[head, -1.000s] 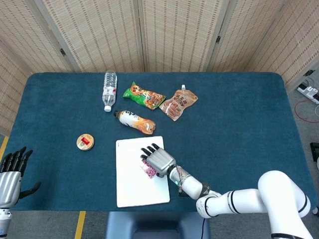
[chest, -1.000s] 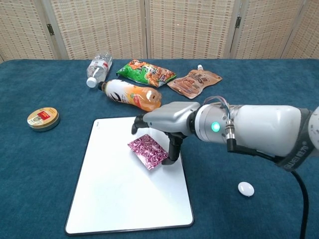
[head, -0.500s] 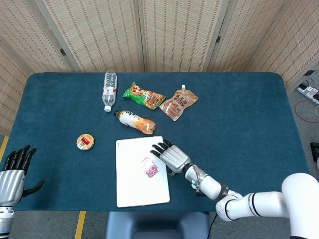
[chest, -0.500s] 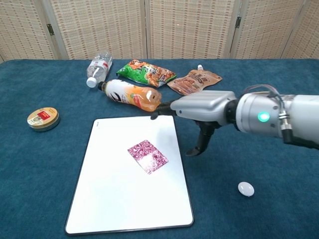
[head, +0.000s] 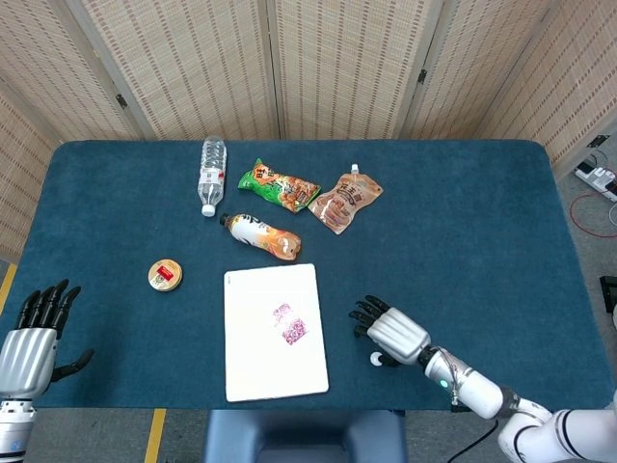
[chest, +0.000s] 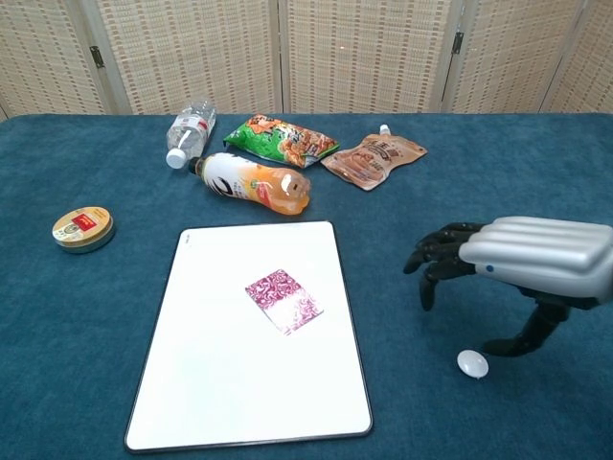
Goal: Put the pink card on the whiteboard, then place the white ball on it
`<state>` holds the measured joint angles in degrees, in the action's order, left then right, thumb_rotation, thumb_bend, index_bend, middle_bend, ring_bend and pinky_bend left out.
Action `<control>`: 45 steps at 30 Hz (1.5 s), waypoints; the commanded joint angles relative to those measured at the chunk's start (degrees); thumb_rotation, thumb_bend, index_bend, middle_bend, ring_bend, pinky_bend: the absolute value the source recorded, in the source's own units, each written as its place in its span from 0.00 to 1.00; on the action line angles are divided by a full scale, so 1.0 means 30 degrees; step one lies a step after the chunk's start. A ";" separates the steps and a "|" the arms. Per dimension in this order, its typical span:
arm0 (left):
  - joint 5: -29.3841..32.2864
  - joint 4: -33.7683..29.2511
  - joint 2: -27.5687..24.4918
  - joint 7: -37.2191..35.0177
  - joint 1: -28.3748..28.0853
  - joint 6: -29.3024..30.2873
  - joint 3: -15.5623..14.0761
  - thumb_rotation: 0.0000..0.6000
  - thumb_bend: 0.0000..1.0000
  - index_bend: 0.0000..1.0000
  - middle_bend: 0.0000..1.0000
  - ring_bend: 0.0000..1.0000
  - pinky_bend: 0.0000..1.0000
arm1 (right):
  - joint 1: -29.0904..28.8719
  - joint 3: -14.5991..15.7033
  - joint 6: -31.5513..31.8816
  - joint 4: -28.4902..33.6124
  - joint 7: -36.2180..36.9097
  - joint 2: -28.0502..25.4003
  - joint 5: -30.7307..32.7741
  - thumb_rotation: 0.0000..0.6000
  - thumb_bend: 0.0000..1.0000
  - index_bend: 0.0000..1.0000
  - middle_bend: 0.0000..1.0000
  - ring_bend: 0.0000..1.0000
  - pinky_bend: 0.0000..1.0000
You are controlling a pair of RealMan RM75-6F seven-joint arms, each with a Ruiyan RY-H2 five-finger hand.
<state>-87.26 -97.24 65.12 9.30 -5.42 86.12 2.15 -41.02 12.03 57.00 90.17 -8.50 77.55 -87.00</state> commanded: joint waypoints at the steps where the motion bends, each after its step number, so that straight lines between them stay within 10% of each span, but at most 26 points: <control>1: -0.0025 -0.0068 -0.0010 0.0048 -0.0004 0.0029 0.0008 1.00 0.25 0.08 0.02 0.05 0.00 | 0.0501 0.0399 0.0227 -0.0435 0.0498 -0.0261 -0.0721 1.00 0.29 0.34 0.17 0.01 0.00; 45: 0.0139 0.0714 0.0154 -0.0938 0.0232 0.0060 -0.0117 1.00 0.25 0.07 0.02 0.05 0.00 | 0.1077 -0.1065 -0.2001 -0.1886 -0.0846 0.1340 -0.1694 1.00 0.28 0.46 0.19 0.01 0.00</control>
<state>-86.88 -95.17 65.58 6.58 -4.76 86.27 1.80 -37.80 8.87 51.10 84.51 -10.91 81.52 -92.11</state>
